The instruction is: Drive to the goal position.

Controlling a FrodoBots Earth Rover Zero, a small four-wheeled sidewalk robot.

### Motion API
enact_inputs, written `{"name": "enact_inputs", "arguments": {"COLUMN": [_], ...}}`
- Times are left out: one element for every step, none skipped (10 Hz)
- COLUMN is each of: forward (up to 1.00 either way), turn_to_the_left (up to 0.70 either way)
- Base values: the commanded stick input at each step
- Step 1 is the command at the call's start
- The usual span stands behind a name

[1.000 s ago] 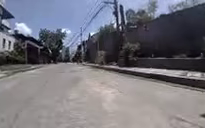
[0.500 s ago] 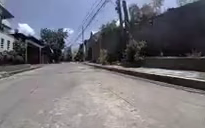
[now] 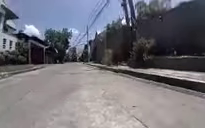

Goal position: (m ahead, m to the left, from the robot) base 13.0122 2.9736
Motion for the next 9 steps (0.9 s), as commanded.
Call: {"name": "enact_inputs", "arguments": {"forward": [1.00, 1.00, 1.00, 1.00, 1.00, 1.00, 1.00, 1.00, 1.00], "turn_to_the_left": [0.05, 0.05, 0.05, 0.05, 0.05, 0.05, 0.05, 0.05, 0.05]}}
